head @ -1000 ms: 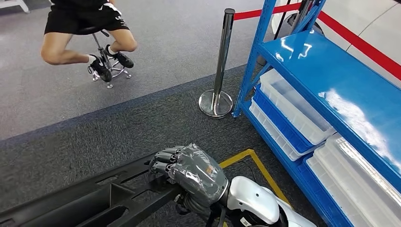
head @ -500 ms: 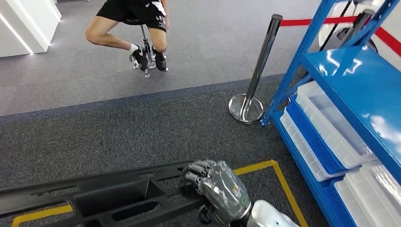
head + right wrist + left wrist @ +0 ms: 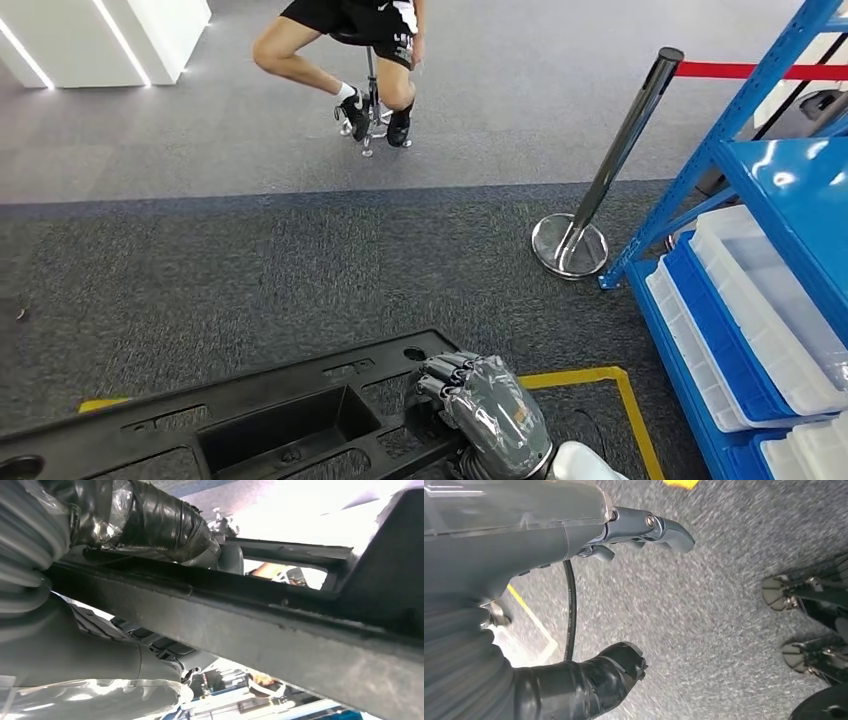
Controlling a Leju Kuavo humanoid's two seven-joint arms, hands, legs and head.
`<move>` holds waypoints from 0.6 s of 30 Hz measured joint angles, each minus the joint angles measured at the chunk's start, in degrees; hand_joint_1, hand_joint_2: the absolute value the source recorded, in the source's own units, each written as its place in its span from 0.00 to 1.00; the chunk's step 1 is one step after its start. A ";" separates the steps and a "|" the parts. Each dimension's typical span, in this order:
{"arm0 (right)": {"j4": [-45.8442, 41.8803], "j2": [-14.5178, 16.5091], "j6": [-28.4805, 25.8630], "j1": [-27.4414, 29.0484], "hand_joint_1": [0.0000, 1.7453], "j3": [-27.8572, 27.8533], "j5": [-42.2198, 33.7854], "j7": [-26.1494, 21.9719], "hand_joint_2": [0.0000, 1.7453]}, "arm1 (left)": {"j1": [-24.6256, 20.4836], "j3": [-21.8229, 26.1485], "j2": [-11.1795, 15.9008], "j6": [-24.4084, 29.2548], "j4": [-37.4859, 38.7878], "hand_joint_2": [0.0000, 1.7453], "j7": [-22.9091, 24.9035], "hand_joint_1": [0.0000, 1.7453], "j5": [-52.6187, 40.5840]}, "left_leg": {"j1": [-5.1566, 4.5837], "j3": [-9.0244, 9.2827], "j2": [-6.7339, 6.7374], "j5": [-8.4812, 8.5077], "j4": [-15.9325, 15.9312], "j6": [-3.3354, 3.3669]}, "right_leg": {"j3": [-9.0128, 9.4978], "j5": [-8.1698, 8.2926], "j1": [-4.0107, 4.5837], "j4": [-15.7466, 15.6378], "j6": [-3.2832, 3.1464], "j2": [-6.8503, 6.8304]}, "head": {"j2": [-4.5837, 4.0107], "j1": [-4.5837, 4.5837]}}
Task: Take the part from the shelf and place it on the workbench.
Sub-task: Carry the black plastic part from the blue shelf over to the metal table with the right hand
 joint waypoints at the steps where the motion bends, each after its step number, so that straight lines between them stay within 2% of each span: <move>1: -0.07 -0.05 -0.01 0.03 1.00 -0.01 0.00 0.00 1.00 | 0.07 -0.01 0.01 -0.01 0.00 1.00 0.00 0.00 -0.01 | 0.05 -0.25 -0.64 0.20 -0.01 -0.43 | 0.01 -0.04 0.15 -0.13 -0.10 -0.10 | 0.00 -0.03; 2: -0.13 -0.08 -0.01 0.01 1.00 -0.02 0.03 0.00 1.00 | 0.20 -0.01 0.01 -0.01 0.01 1.00 0.00 0.00 -0.01 | 0.18 -0.50 -1.29 0.41 -0.13 -0.87 | -0.02 0.12 0.19 -0.26 -0.38 -0.79 | 0.01 -0.04; 3: -0.16 -0.09 -0.01 -0.01 1.00 -0.03 0.17 0.02 1.00 | 0.31 -0.02 0.01 0.01 0.02 1.00 0.00 0.00 -0.01 | 0.26 -0.73 -1.12 0.34 0.06 -1.17 | 0.05 0.33 0.20 -0.53 -0.75 -1.53 | 0.00 -0.04; 5: -0.33 -0.14 -0.16 0.28 1.00 -0.12 0.94 0.14 1.00 | 0.32 -0.02 0.02 0.09 0.04 1.00 0.08 0.00 -0.01 | 0.17 -2.15 1.49 -1.54 2.85 -1.56 | 0.24 0.74 0.13 -1.17 -1.61 -3.17 | -0.01 -0.24; 6: -0.47 -0.20 -0.36 0.70 1.00 -0.26 1.49 0.27 1.00 | 0.23 -0.01 0.03 0.15 0.04 1.00 0.13 0.00 0.03 | 0.12 -3.46 3.37 -3.36 5.90 -1.62 | 0.28 0.81 0.24 -1.30 -1.89 -4.03 | -0.01 -0.34; 7: -0.60 -0.35 -0.71 1.35 1.00 -0.54 2.10 0.45 1.00 | 0.14 0.00 0.03 0.20 0.04 1.00 0.19 0.00 0.18 | 0.08 -5.14 4.67 -5.39 9.70 -1.74 | 0.25 0.80 0.42 -1.33 -2.07 -4.89 | -0.01 -0.44; 8: -0.70 -0.60 -1.16 2.20 1.00 -0.90 2.67 0.66 1.00 | 0.11 0.03 0.02 0.22 0.04 1.00 0.19 0.00 0.36 | 0.12 -6.64 5.25 -6.96 13.29 -1.86 | 0.21 0.76 0.59 -1.32 -2.15 -5.84 | 0.00 -0.43; 9: -0.75 -0.94 -1.69 3.16 1.00 -1.31 3.24 0.85 1.00 | 0.18 0.09 0.00 0.23 0.04 1.00 0.16 0.00 0.62 | 0.15 -7.45 5.52 -7.67 15.53 -1.92 | 0.20 0.70 0.72 -1.30 -2.20 -6.76 | 0.00 -0.43; 10: -0.80 -1.37 -2.31 4.19 1.00 -1.78 3.82 0.97 1.00 | 0.35 0.16 -0.02 0.26 0.04 1.00 0.10 0.00 0.84 | 0.16 -7.19 5.69 -7.30 15.64 -1.93 | 0.22 0.64 0.81 -1.26 -2.22 -7.62 | -0.01 -0.43; 11: -0.90 -1.80 -2.95 5.23 1.00 -2.26 4.39 0.96 1.00 | 0.58 0.23 -0.02 0.36 0.04 1.00 0.00 0.00 0.82 | 0.15 -5.71 5.95 -5.95 13.43 -1.88 | 0.29 0.54 0.87 -1.21 -2.19 -8.39 | -0.01 -0.43; 12: -1.03 -2.15 -3.51 6.12 1.00 -2.76 4.91 0.77 1.00 | 0.75 0.26 0.01 0.55 0.04 1.00 -0.12 0.00 0.45 | 0.12 -3.31 6.64 -4.13 9.38 -1.75 | 0.40 0.39 0.90 -1.12 -2.10 -9.05 | -0.01 -0.44; 14: -1.26 -2.31 -3.42 6.93 1.00 -3.48 5.74 -0.03 1.00 | 0.44 -0.18 0.39 0.94 0.04 1.00 -0.27 0.00 -2.14 | -0.38 0.75 8.81 -2.12 2.18 -1.21 | 0.51 0.10 1.16 -0.91 -1.75 -10.12 | 0.00 -0.42; 15: -1.22 -1.90 -2.36 6.58 1.00 -3.61 5.96 -0.49 1.00 | -0.22 -0.77 0.81 0.95 0.04 1.00 -0.26 0.00 -4.51 | -0.63 1.58 9.44 -1.86 0.36 -0.89 | 0.48 0.03 1.30 -0.81 -1.57 -10.60 | -0.01 -0.39; 16: -1.03 -1.00 -0.70 5.70 1.00 -3.49 6.11 -0.81 1.00 | -1.20 -1.67 1.34 0.80 0.04 1.00 -0.20 0.00 -7.41 | -0.88 1.52 9.42 -1.99 -0.07 -0.58 | 0.42 0.03 1.43 -0.79 -1.39 -11.08 | 0.00 -0.37; 18: -0.18 2.08 3.17 2.71 1.00 -2.21 6.55 0.01 1.00 | -3.70 -4.01 2.53 -0.36 0.04 1.00 0.16 0.00 -13.07 | -0.77 1.18 8.09 -1.44 -0.52 0.03 | 0.38 -0.05 1.37 -0.64 -0.92 -11.58 | 0.00 -0.36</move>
